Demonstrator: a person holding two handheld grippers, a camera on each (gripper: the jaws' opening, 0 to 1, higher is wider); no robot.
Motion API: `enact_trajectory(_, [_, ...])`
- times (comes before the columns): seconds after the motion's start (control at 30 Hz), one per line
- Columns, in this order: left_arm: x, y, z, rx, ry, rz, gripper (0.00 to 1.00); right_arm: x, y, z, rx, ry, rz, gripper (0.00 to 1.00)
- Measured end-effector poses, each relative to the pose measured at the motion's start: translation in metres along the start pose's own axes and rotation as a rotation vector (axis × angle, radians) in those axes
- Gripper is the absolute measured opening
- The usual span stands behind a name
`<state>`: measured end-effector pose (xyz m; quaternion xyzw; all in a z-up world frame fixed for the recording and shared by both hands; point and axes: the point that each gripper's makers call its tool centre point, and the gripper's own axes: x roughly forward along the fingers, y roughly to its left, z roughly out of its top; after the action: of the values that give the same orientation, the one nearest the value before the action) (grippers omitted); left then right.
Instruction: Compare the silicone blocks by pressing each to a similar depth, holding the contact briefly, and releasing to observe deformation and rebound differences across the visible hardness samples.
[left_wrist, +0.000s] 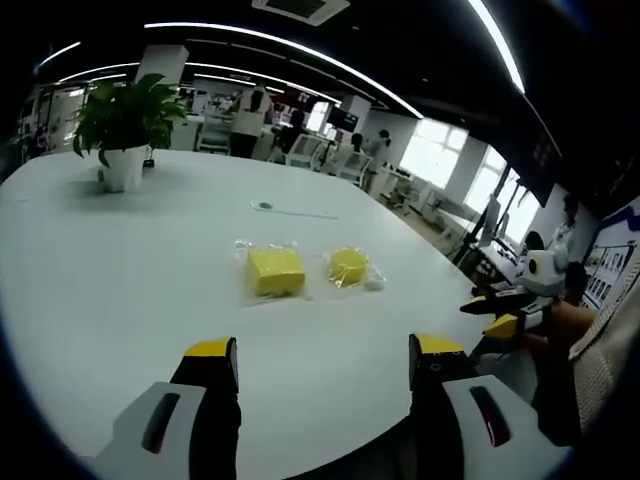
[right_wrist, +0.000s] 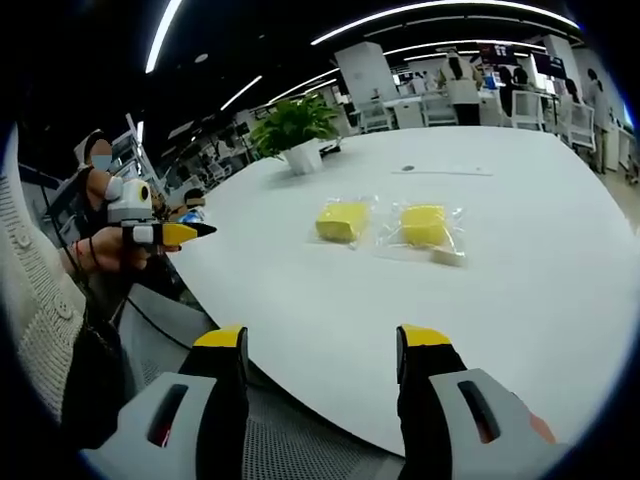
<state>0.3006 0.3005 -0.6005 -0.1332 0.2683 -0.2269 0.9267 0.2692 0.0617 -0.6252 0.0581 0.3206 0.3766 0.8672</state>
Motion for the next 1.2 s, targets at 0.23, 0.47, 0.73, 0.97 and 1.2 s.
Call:
enact_trajectory(0.23, [0.018, 0.005, 0.011, -0.006, -0.004, 0.000, 0.70, 0.004, -0.009, 0.003, 0.007, 0.017, 0.000, 0.56])
enact_trajectory(0.47, [0.036, 0.014, 0.023, -0.011, -0.007, 0.001, 0.70, 0.009, -0.016, 0.005, 0.008, 0.046, 0.008, 0.55])
enact_trajectory(0.73, [0.060, 0.025, 0.041, 0.003, -0.022, 0.014, 0.70, 0.018, -0.030, 0.020, 0.008, 0.049, 0.003, 0.55])
enact_trajectory(0.97, [0.080, 0.034, 0.052, -0.005, -0.009, -0.001, 0.69, 0.023, -0.041, 0.027, 0.004, 0.057, -0.003, 0.55])
enact_trajectory(1.2, [0.106, 0.048, 0.062, -0.031, 0.015, -0.012, 0.68, 0.028, -0.043, 0.026, 0.009, 0.073, 0.000, 0.55])
